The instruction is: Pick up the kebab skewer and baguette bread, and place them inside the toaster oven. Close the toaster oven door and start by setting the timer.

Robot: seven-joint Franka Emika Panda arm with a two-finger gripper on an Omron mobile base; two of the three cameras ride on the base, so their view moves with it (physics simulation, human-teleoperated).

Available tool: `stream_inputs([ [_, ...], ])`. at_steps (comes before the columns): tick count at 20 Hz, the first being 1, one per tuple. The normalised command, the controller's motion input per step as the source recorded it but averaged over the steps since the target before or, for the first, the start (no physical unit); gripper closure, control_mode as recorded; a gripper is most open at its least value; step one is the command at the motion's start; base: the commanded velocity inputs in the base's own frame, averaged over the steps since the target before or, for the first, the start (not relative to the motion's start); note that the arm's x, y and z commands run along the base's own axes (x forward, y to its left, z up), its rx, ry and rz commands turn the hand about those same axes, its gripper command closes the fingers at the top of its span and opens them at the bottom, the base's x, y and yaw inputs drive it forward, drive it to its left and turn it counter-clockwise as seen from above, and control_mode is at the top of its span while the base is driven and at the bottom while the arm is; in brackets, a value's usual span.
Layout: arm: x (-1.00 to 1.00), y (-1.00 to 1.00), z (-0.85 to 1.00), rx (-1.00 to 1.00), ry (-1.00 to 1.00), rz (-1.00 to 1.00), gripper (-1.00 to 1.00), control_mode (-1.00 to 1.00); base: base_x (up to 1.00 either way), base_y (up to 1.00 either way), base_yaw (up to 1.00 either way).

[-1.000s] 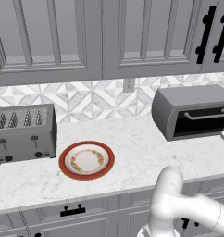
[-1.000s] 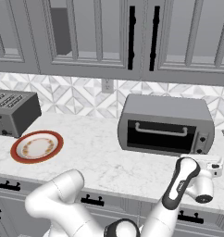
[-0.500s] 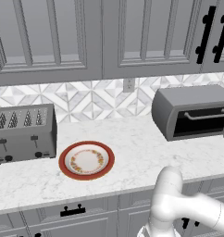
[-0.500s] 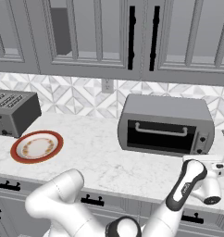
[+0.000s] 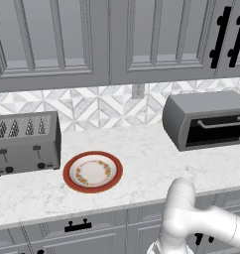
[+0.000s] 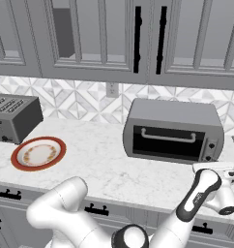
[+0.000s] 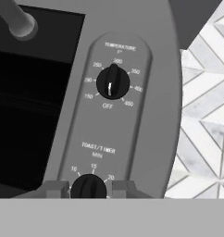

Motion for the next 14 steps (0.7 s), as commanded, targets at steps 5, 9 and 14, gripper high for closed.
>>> stream_inputs([
  [5, 0.0, 0.06, 0.0, 0.0, -0.01, 0.03, 1.0, -1.0, 0.0, 0.0, 0.0],
  [9, 0.0, 0.13, 0.0, 0.0, -0.02, 0.0, 1.0, -1.0, 0.0, 0.0, 0.0],
  [14, 0.0, 0.0, 0.0, 0.0, -0.01, 0.01, 1.0, -1.0, 0.0, 0.0, 0.0],
])
